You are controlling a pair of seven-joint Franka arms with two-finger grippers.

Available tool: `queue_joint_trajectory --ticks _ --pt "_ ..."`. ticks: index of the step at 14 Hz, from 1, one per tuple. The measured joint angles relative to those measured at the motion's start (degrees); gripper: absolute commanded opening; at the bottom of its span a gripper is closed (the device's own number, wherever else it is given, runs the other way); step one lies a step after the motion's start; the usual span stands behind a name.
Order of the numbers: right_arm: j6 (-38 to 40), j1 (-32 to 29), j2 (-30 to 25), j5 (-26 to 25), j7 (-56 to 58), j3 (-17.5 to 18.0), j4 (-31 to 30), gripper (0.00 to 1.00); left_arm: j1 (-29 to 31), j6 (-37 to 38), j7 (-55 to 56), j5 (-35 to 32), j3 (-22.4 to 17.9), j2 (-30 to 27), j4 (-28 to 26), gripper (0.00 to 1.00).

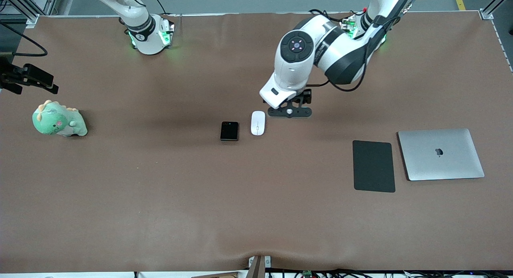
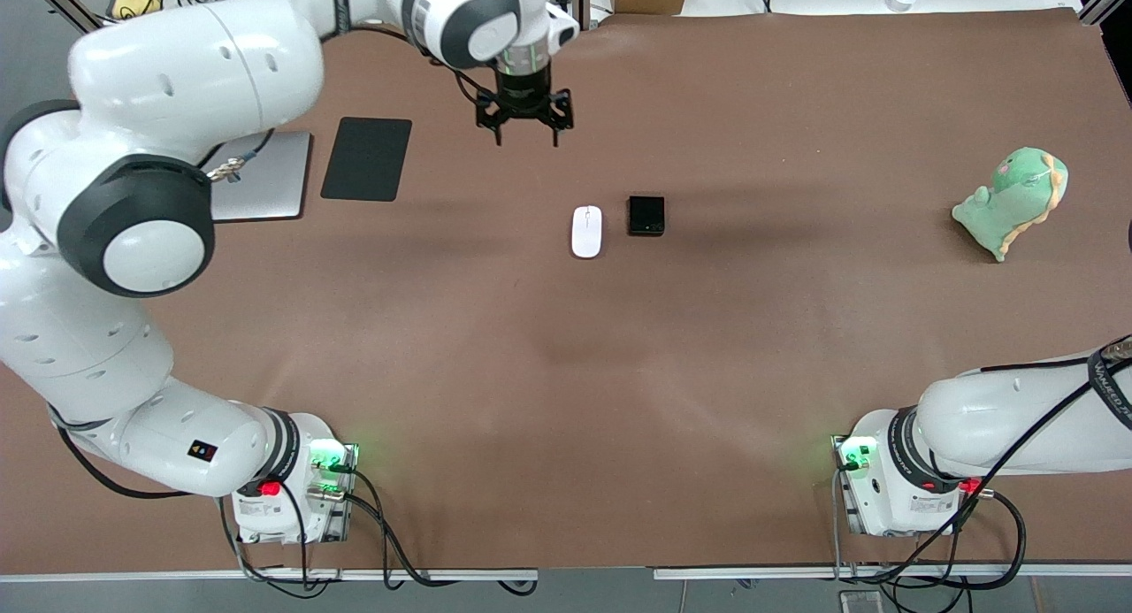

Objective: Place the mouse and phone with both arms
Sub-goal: 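Reach the left gripper down over the white mouse, then grasp the white mouse with the left gripper while the right gripper reaches the phone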

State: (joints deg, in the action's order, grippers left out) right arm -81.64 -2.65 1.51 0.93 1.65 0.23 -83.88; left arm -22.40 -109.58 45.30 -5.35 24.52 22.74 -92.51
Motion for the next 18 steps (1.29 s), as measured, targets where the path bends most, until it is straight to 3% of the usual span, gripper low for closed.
queue_joint_trajectory --ticks 5,9,18 --pt "0.0 0.0 0.2 0.0 0.0 0.0 0.0 1.00 -4.2 -7.9 6.4 -5.7 0.0 7.6 0.2 1.00" --pt "-0.1 0.0 0.4 0.0 0.0 -0.2 0.0 1.00 -6.8 -9.5 12.4 -11.3 -0.1 14.6 3.5 1.00" --pt "-0.1 -0.1 7.1 0.0 -0.1 -0.2 -0.1 1.00 -8.2 -13.9 14.7 -12.0 -0.2 21.0 5.1 1.00"
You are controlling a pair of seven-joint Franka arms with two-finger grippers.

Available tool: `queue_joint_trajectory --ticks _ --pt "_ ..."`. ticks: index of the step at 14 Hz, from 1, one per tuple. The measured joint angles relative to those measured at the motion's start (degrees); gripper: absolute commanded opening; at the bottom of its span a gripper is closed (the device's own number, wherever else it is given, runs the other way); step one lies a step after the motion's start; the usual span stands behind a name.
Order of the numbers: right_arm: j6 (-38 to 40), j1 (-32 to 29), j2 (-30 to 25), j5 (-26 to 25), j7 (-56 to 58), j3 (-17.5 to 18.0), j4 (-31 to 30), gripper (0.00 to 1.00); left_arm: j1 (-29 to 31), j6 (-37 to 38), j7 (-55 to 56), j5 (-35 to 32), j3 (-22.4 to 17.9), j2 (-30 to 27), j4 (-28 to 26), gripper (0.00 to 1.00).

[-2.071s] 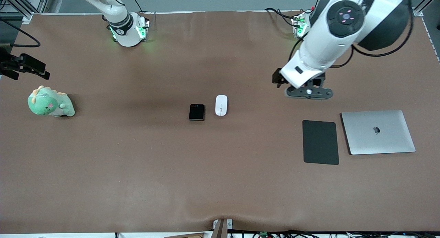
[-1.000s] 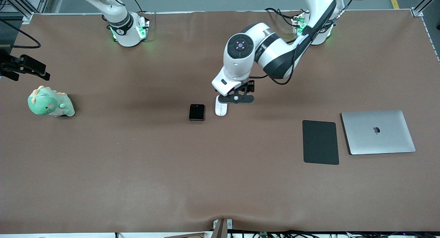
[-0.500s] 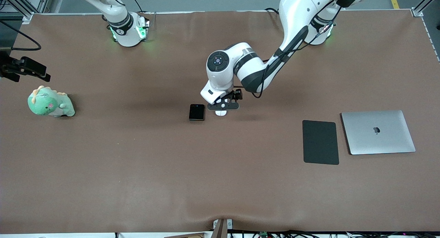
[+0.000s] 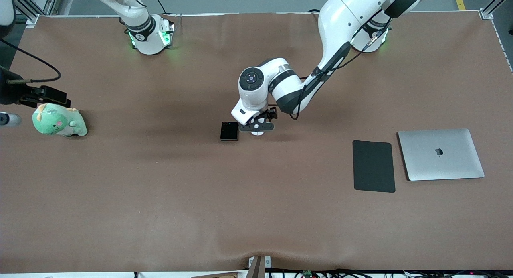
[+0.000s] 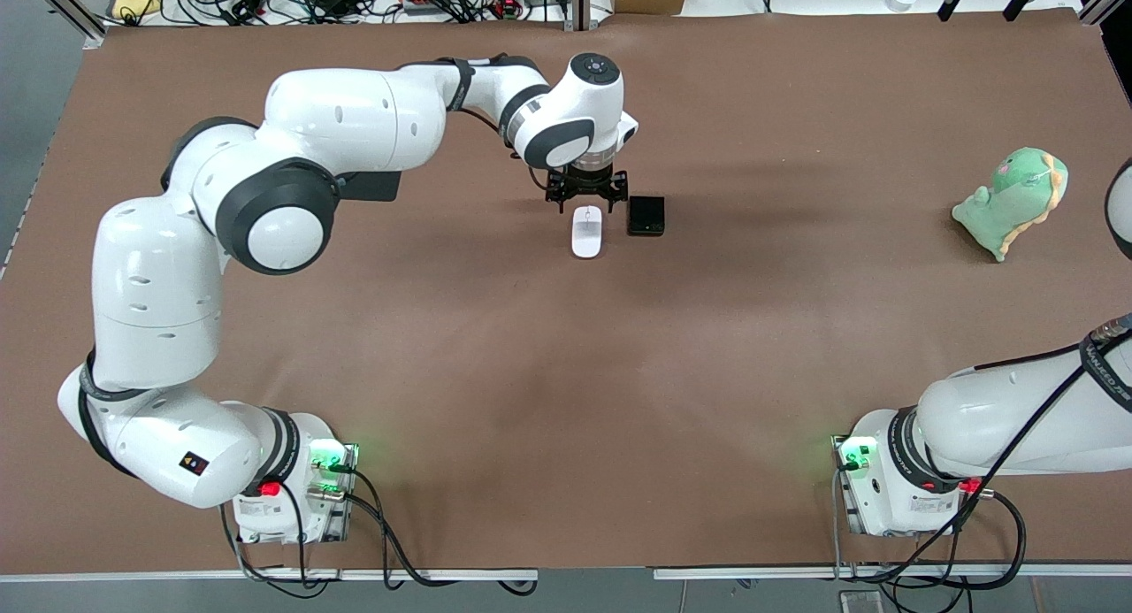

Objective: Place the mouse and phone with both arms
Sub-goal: 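Grasp the white mouse with the left gripper while the right gripper reaches the phone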

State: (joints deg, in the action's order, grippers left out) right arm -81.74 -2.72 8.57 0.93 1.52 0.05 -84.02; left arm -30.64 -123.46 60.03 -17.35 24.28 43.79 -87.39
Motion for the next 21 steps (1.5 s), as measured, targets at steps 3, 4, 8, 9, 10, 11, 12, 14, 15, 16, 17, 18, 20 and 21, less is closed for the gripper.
queue_joint_trajectory --ticks 3,4,8,9,10,11,12,14,15,16,17,18,20,21 --pt "0.0 0.0 1.1 0.0 0.0 0.2 0.0 1.00 0.0 -1.5 0.3 0.0 -0.2 1.1 0.1 1.00" --pt "0.0 0.1 1.1 0.0 0.0 0.3 0.0 1.00 0.0 -1.8 0.3 0.0 -0.2 1.6 0.1 1.00" --pt "0.0 1.5 1.7 0.1 0.0 0.7 0.0 1.00 -0.2 -3.4 0.3 0.0 -0.3 3.1 0.1 1.00" --pt "0.0 1.9 2.3 0.1 0.0 0.8 0.0 1.00 -0.2 -3.5 0.3 0.0 -0.3 3.3 0.1 1.00" --pt "-0.1 2.3 3.1 0.1 0.0 0.8 0.0 1.00 -0.2 -3.7 0.6 0.0 -0.4 3.5 0.1 1.00" --pt "-0.2 2.8 3.7 0.1 0.0 0.8 0.0 1.00 -0.2 -4.2 1.0 0.0 -0.5 3.7 0.1 1.00" --pt "-0.4 3.6 4.3 0.1 0.0 0.8 0.0 1.00 -0.2 -4.7 1.4 0.0 -0.5 4.0 0.1 1.00" --pt "-1.0 4.3 5.4 0.1 0.0 0.9 0.0 1.00 -0.3 -4.9 1.8 -0.2 -0.8 4.6 0.0 1.00" --pt "-1.1 4.4 6.1 0.1 0.0 0.9 0.0 1.00 -0.3 -5.0 1.8 -1.0 -1.0 5.0 0.0 1.00" --pt "-1.0 4.6 6.9 0.1 0.1 0.9 0.0 1.00 -0.4 -5.0 1.9 -1.9 -1.0 5.4 0.0 1.00" --pt "-1.0 5.2 7.6 0.2 0.1 0.9 -0.2 1.00 -0.4 -5.1 1.9 -2.3 -1.1 5.7 0.0 0.72" --pt "-1.0 6.0 8.0 0.2 0.0 1.0 -0.7 1.00 -0.5 -5.2 1.9 -2.5 -1.2 5.9 0.0 0.41" --pt "-1.1 7.6 8.4 0.4 -0.1 1.0 -1.9 1.00 -0.7 -5.3 1.9 -2.5 -1.2 5.9 0.1 0.06" --pt "-1.5 7.9 8.4 1.4 -0.2 1.1 -2.7 1.00 -0.8 -5.4 1.9 -2.5 -1.2 5.8 0.2 0.05"
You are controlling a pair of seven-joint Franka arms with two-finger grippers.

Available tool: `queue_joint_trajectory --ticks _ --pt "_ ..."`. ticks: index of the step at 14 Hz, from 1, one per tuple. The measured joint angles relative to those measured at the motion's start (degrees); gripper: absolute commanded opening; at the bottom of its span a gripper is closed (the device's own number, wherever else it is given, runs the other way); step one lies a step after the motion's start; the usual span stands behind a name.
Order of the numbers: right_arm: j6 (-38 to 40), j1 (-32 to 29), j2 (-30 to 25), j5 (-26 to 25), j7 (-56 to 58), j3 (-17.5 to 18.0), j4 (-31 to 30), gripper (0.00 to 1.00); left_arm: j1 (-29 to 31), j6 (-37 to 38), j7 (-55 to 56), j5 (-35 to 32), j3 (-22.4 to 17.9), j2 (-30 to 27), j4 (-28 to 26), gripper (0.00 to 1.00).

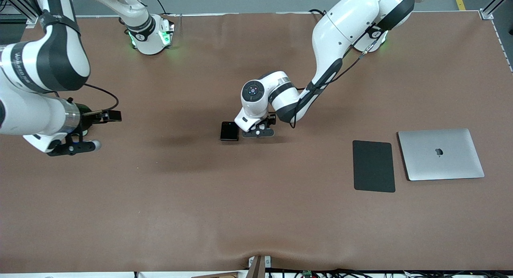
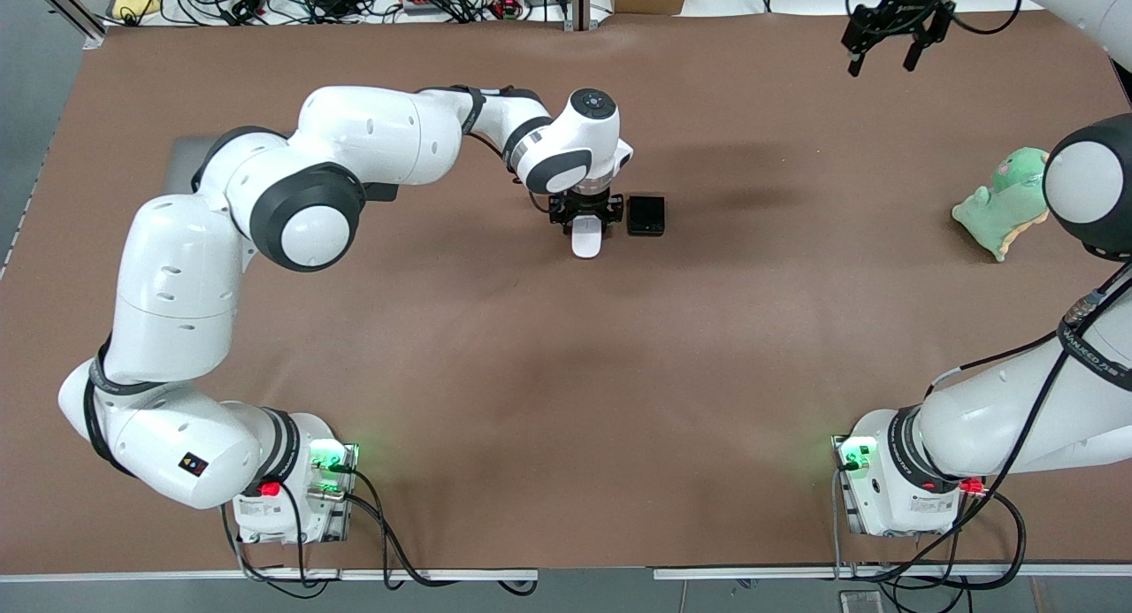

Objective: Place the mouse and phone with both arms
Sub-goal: 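Grasp the white mouse with the left gripper while the right gripper reaches the phone, then carry the mouse toward the mouse pad while the right gripper grasps the phone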

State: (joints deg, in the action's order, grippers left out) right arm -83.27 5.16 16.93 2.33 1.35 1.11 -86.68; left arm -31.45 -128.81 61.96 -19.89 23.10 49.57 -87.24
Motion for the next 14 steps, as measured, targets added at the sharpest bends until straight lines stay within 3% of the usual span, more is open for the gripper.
queue_joint_trajectory --ticks 3,6,10,14 --pt "-6.4 0.1 0.0 4.3 0.0 0.0 -4.4 1.00 0.0 0.2 0.1 0.0 0.0 -0.1 0.0 0.05" --pt "-15.5 2.0 0.1 5.4 -0.1 0.1 -11.3 1.00 0.3 2.1 0.1 0.0 0.0 -1.1 0.3 0.05" --pt "-22.8 7.1 0.1 5.5 -6.2 0.2 -17.8 1.00 1.7 8.8 0.1 0.2 0.1 -7.2 1.1 0.05" --pt "-38.8 14.5 0.2 6.6 -15.1 0.4 -27.3 1.00 5.5 13.4 0.1 2.6 0.1 -14.5 1.3 0.05"
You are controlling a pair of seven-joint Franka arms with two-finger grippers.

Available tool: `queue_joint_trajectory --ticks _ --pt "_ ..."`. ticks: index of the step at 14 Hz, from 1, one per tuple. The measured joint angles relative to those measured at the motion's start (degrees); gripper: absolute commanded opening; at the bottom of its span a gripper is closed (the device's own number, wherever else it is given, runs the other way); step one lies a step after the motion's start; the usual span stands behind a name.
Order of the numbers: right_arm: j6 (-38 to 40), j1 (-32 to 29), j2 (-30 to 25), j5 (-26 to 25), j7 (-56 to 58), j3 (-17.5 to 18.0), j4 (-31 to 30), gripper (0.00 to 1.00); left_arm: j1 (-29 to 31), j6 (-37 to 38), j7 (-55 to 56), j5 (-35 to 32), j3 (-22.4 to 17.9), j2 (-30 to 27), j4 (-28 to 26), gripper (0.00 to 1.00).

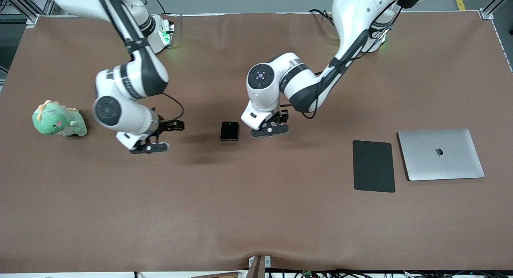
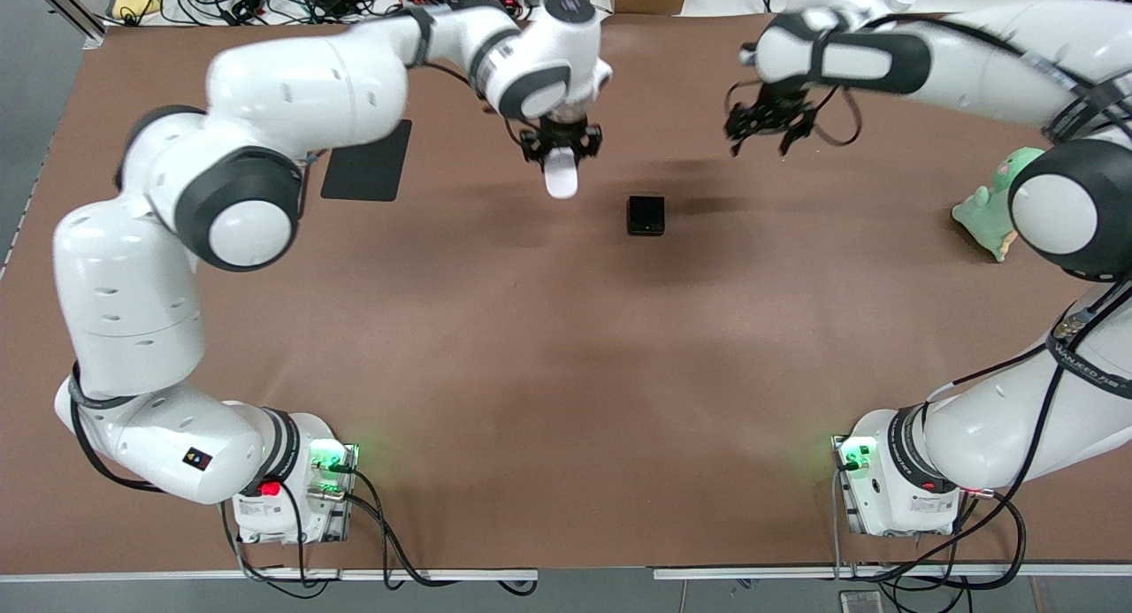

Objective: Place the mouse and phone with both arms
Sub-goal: 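Carry the mouse toward the mouse pad while the right gripper grasps the phone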

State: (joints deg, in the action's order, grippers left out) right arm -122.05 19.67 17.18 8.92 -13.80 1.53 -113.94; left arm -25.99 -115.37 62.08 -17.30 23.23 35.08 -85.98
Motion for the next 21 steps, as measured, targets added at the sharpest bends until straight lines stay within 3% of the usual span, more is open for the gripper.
queue_joint_trajectory --ticks 4,10,21 --pt "-8.0 6.4 1.7 3.3 -8.7 0.1 -1.9 1.00 5.5 3.6 -1.9 0.9 0.0 -5.1 0.0 0.05" --pt "-19.3 13.9 8.1 3.5 -22.0 0.1 -1.7 1.00 13.0 8.7 -9.6 1.1 0.0 -8.7 0.0 0.06" --pt "-26.5 17.5 15.6 3.5 -26.6 0.0 0.0 1.00 24.5 11.0 -24.7 2.5 -0.1 -11.2 -0.1 0.07"
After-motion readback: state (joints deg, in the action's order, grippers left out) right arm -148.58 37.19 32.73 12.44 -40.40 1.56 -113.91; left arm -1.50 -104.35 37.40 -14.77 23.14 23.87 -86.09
